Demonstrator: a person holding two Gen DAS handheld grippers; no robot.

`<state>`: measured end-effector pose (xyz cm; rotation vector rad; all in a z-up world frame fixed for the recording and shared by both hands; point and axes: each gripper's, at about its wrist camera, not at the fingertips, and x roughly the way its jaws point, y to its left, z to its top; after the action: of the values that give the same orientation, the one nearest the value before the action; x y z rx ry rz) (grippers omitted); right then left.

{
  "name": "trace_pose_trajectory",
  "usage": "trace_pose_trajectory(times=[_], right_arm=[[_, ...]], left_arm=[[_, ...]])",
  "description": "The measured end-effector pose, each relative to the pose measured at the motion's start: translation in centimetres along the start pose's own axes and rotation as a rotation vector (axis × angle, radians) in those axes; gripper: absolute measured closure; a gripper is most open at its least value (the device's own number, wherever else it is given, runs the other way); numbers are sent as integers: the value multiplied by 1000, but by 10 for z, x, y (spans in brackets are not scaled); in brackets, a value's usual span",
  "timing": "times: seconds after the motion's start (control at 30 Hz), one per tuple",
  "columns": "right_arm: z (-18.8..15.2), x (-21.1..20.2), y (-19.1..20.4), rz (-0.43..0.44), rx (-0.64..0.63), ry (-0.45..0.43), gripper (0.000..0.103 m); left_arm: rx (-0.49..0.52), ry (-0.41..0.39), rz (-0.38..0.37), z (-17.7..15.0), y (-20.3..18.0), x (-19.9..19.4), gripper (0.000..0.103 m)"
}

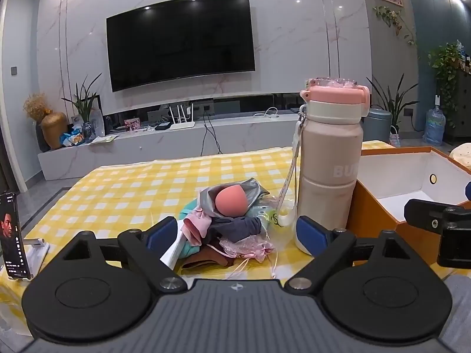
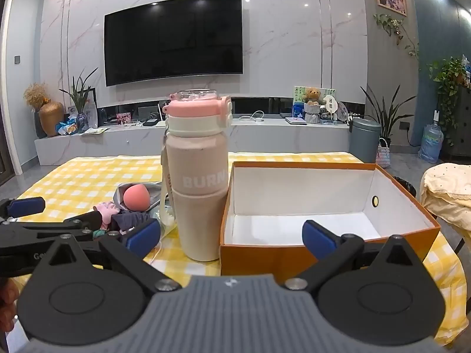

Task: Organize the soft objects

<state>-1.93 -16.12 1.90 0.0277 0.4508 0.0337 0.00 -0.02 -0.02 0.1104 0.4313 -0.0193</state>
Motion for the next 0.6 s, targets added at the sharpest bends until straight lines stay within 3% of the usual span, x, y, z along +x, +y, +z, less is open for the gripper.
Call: trace_pose_trajectory(times=[0.6], right_arm=[[-1,-1,3,4,-12,0,3]], left_arm=[[-46,-4,-13,2,7,-3,0]])
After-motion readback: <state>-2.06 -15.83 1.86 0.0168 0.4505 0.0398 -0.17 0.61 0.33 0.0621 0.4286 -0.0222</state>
